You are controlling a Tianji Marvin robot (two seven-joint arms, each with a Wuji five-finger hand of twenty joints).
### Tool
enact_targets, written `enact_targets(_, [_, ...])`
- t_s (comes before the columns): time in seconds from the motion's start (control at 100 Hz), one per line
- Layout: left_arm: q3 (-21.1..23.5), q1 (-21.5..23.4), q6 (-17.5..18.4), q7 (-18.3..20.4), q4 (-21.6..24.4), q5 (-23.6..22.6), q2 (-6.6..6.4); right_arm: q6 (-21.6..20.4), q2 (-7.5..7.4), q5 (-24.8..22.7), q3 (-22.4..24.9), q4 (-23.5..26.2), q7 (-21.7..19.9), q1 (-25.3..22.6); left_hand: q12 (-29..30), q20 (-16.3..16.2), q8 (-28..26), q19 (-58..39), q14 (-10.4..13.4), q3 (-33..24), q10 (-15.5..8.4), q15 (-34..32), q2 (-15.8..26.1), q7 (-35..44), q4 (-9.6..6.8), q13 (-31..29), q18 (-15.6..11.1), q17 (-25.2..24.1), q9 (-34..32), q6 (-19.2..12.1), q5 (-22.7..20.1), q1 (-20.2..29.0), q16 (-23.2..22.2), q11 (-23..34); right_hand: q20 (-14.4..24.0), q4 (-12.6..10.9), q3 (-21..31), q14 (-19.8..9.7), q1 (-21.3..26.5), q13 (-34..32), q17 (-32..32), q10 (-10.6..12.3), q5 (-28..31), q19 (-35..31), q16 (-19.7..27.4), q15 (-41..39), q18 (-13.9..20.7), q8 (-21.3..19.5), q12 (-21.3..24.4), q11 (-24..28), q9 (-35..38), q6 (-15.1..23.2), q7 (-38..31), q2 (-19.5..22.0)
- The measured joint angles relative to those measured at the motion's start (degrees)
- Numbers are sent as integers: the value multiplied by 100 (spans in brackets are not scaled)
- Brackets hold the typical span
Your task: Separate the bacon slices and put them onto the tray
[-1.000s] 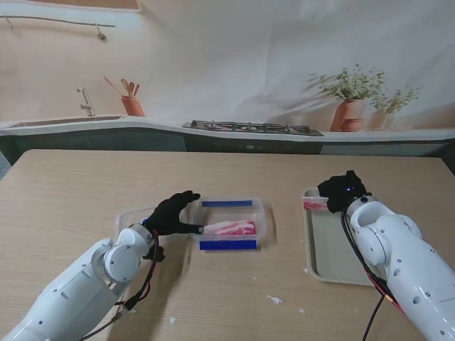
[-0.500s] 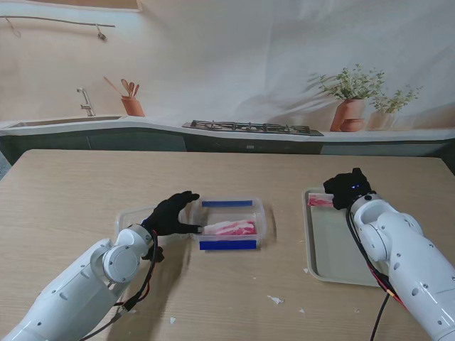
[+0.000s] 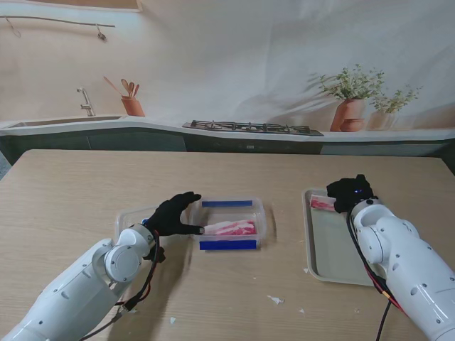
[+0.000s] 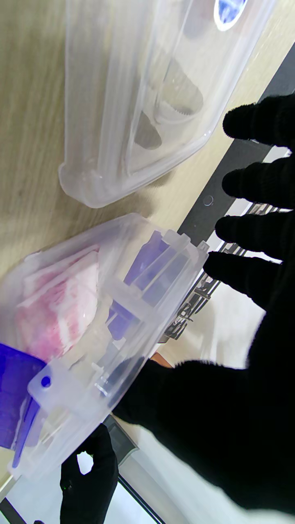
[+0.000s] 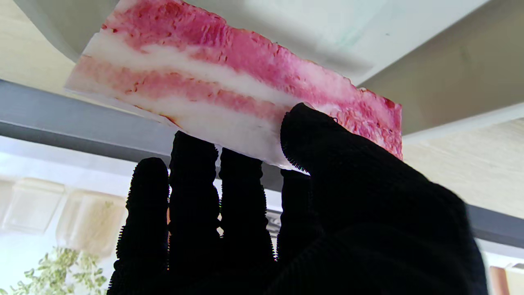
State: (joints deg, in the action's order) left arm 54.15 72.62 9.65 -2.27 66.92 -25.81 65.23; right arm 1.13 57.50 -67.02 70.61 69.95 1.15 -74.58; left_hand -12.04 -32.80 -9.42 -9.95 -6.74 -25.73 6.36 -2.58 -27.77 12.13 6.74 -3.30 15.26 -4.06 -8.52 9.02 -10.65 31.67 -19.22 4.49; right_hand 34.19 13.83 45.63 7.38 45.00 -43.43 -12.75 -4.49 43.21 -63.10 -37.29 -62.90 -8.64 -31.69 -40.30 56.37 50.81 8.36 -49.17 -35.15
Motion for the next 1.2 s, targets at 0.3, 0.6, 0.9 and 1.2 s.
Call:
enact_targets(0.3, [7,5,-7,-4,2,-8,2,-189,-33,-151,-197,-213,-92,190,0,0,0,0,0,0,0,0,0,0,0,0,0,0,0,-7,0,0,0,0,0,0,0,-48,-2,96,85,59,0,6,4,2,3,0,0,0,-63,69,1,0])
enact_targets(0.6, [15,3,5,-11,-13,-12,4,-184,-79,-167,-453,-375,-236,332,0,0,0,0,0,33,0,0,0,0,0,0,0,0,0,-39,-2,-11,0,0,0,0,7,-56,-3,96,140,64,0,63,10,58,5,-51,2,-46,-63,71,1,0])
enact_targets(0.9, [117,44,18,-17,-4,-49,6,-105,-123,-308,-765,-586,-163,548,0,0,0,0,0,76,0,0,0,72,0,0,0,0,0,-46,-11,-59,0,0,0,0,14,-65,-2,148,148,64,-6,157,136,284,6,9,189,-242,-147,82,10,1])
enact_targets(1.2, [125,52,18,-18,-1,-46,3,-76,-159,-588,-908,-667,-106,625,0,0,0,1,0,79,0,0,29,76,0,0,0,0,0,-46,-11,-81,0,0,-186,-382,550,-151,-514,1118,601,295,-746,524,663,1106,73,199,1090,-587,-1896,-128,1913,315])
